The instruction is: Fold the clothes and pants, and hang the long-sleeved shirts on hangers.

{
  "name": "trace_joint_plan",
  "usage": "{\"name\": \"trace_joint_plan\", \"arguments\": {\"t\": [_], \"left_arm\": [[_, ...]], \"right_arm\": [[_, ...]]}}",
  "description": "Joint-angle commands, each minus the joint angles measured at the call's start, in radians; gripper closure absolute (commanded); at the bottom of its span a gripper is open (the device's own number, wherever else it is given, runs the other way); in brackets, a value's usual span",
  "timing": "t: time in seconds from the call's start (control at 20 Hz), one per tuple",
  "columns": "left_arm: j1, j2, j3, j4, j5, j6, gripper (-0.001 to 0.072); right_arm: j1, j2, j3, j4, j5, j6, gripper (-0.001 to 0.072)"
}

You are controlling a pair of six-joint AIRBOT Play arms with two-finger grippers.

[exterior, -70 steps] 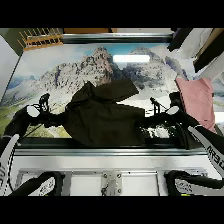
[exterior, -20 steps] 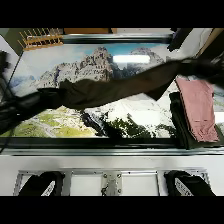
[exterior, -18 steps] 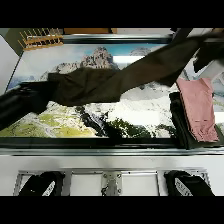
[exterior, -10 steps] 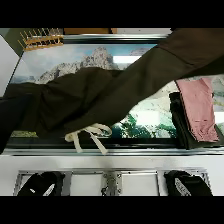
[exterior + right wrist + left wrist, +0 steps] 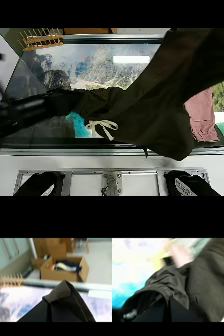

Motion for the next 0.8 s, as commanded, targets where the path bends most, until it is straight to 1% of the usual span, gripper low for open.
{"name": "trace_joint_plan", "arguments": {"t": [0.0, 0.05, 0.15, 0.25, 0.3, 0.35, 0.45, 0.55, 0.6, 0.65, 0.75], "left_arm": [[0.058, -0.185, -0.074, 0.107, 0.094, -0.061, 0.0694], [0.086, -0.247, -0.085, 0.106, 0.146, -0.061, 0.0694], [0.154, -0.386, -0.067, 0.103, 0.266, -0.053, 0.0695], [0.214, -0.507, -0.006, 0.103, 0.375, -0.043, 0.0695], [0.243, -0.568, 0.038, 0.103, 0.415, -0.023, 0.0695], [0.271, -0.623, 0.084, 0.101, 0.425, -0.022, 0.0695], [0.31, -0.71, 0.159, 0.101, 0.403, -0.021, 0.0695], [0.339, -0.78, 0.214, 0.102, 0.351, -0.02, 0.0694], [0.354, -0.806, 0.239, 0.102, 0.313, -0.018, 0.0695], [0.366, -0.826, 0.255, 0.101, 0.282, -0.01, 0.0695], [0.389, -0.84, 0.265, 0.102, 0.213, 0.035, 0.0694]], "right_arm": [[0.053, -0.238, 0.002, -0.04, 0.037, -0.023, 0.0714], [0.064, -0.309, 0.002, -0.071, 0.019, -0.022, 0.0714], [0.064, -0.415, 0.002, -0.075, -0.011, -0.022, 0.0714], [0.062, -0.473, 0.002, -0.076, -0.047, -0.021, 0.0714], [0.061, -0.485, 0.002, -0.085, -0.06, -0.009, 0.0714], [0.061, -0.487, 0.002, -0.106, -0.063, 0.004, 0.0714], [0.058, -0.479, 0.002, -0.116, -0.043, 0.015, 0.0713], [0.055, -0.46, 0.002, -0.117, 0.043, 0.023, 0.0714], [0.055, -0.447, 0.0, -0.12, 0.11, 0.023, 0.0714], [0.056, -0.432, -0.006, -0.132, 0.163, 0.023, 0.0714], [0.057, -0.376, -0.058, -0.154, 0.217, 0.023, 0.0714]]}}
